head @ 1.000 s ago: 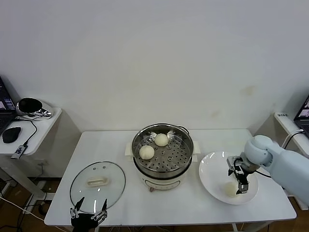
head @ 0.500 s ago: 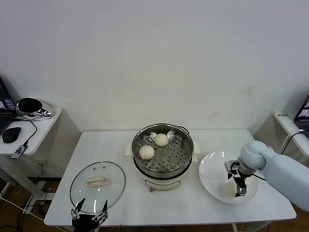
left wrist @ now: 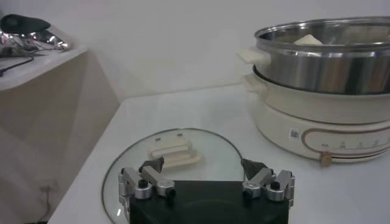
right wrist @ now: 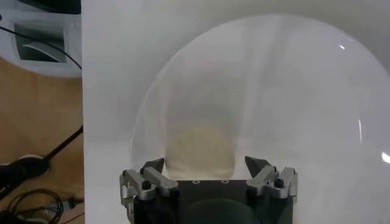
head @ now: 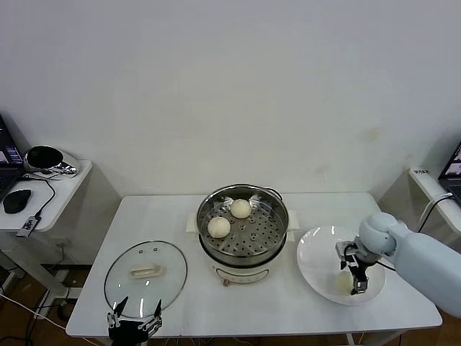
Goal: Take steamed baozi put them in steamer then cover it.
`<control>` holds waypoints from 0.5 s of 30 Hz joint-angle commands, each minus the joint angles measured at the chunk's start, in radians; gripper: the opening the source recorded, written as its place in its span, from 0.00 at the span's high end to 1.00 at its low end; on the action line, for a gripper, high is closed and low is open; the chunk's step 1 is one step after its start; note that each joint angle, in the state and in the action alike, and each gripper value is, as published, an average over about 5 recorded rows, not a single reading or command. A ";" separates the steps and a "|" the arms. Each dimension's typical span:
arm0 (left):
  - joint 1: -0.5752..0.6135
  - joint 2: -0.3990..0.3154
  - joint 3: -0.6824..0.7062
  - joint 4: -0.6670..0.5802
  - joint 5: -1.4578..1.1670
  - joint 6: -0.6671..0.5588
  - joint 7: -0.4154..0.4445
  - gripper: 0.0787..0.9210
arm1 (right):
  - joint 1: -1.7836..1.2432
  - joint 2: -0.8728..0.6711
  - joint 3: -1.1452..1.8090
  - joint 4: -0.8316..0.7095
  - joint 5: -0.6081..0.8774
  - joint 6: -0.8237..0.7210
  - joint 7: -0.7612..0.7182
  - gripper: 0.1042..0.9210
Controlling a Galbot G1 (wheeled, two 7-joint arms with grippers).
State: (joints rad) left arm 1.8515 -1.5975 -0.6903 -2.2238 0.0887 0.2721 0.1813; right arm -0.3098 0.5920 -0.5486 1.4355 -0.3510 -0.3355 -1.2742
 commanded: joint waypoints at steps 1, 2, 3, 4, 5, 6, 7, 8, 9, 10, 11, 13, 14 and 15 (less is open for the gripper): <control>0.002 0.000 0.002 0.000 0.000 0.000 0.000 0.12 | -0.005 0.002 0.005 -0.004 -0.001 -0.001 0.003 0.35; 0.002 0.000 0.002 0.001 0.000 0.000 -0.001 0.12 | -0.006 0.000 0.007 -0.004 0.002 -0.002 0.004 0.39; 0.002 0.000 0.003 0.001 0.000 0.000 -0.001 0.12 | -0.007 -0.001 0.009 -0.004 0.007 -0.004 0.006 0.41; 0.003 0.000 0.004 0.001 0.000 -0.001 -0.001 0.12 | -0.007 -0.002 0.010 -0.004 0.013 -0.007 0.009 0.44; 0.002 0.000 0.004 0.001 0.000 -0.001 -0.001 0.12 | -0.006 -0.003 0.012 -0.005 0.020 -0.010 0.012 0.45; 0.002 0.000 0.004 0.001 -0.001 -0.001 -0.001 0.12 | -0.002 -0.005 0.014 -0.006 0.027 -0.012 0.014 0.46; 0.001 0.000 0.005 0.001 -0.001 -0.001 -0.001 0.12 | 0.001 -0.006 0.015 -0.007 0.032 -0.014 0.016 0.47; -0.001 0.000 0.005 0.001 -0.001 -0.001 0.000 0.12 | 0.009 -0.009 0.014 -0.006 0.037 -0.015 0.016 0.48; -0.003 0.000 0.006 0.001 -0.002 0.000 0.000 0.12 | 0.019 -0.012 0.013 -0.005 0.042 -0.015 0.015 0.49; -0.006 0.000 0.007 0.002 -0.002 0.000 0.000 0.12 | 0.031 -0.016 0.010 -0.002 0.047 -0.014 0.013 0.50; -0.008 0.000 0.009 0.002 -0.002 0.000 0.000 0.12 | 0.044 -0.020 0.006 0.002 0.054 -0.014 0.011 0.50; -0.014 0.000 0.012 0.003 -0.002 0.000 0.000 0.12 | 0.080 -0.032 -0.002 0.013 0.070 -0.015 0.004 0.50; -0.017 0.000 0.014 0.003 -0.002 0.000 0.000 0.12 | 0.103 -0.037 -0.007 0.018 0.080 -0.016 0.000 0.50; -0.020 0.000 0.015 0.004 -0.002 0.000 0.000 0.12 | 0.131 -0.040 -0.012 0.022 0.092 -0.017 -0.005 0.50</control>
State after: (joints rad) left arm 1.8416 -1.5974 -0.6791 -2.2215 0.0870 0.2719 0.1805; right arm -0.2544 0.5644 -0.5547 1.4462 -0.2949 -0.3504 -1.2765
